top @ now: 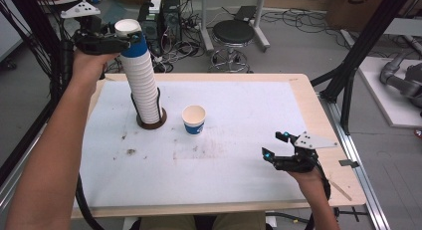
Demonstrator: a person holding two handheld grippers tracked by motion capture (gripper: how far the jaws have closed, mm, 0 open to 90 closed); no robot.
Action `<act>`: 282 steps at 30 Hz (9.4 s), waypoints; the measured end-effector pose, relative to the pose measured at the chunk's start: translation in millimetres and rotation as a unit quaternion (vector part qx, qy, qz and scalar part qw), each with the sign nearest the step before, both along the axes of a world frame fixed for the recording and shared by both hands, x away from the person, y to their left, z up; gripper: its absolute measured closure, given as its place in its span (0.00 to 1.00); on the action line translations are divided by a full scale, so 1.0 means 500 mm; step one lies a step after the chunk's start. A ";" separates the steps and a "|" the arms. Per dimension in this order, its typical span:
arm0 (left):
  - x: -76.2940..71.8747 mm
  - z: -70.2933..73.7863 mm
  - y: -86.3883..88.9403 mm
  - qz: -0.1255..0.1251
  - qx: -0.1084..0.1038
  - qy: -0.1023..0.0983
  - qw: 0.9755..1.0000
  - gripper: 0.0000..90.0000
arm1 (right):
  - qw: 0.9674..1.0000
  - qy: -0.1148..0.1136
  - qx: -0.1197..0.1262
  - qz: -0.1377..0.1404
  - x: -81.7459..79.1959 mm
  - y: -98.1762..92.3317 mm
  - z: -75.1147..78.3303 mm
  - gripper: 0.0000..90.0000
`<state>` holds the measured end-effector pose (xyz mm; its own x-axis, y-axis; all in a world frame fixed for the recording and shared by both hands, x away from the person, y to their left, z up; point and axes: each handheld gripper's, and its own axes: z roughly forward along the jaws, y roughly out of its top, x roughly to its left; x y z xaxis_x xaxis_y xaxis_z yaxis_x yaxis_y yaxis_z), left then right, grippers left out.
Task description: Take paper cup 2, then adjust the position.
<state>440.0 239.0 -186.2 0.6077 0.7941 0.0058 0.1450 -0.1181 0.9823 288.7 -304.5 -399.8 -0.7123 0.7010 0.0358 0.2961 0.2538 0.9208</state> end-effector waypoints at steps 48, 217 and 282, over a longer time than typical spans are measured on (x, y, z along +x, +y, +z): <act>-0.118 0.129 0.096 0.002 -0.076 -0.091 0.993 0.34 | 1.000 -0.002 0.001 0.003 0.000 0.007 0.000 0.23; -0.284 -0.340 -0.308 -0.357 -0.054 0.023 0.932 0.35 | 0.955 0.014 0.038 0.293 0.013 0.267 0.014 0.32; -0.269 -0.320 -0.336 -0.403 0.147 0.155 0.890 0.31 | 0.885 0.054 -0.314 0.340 0.019 0.313 0.101 0.35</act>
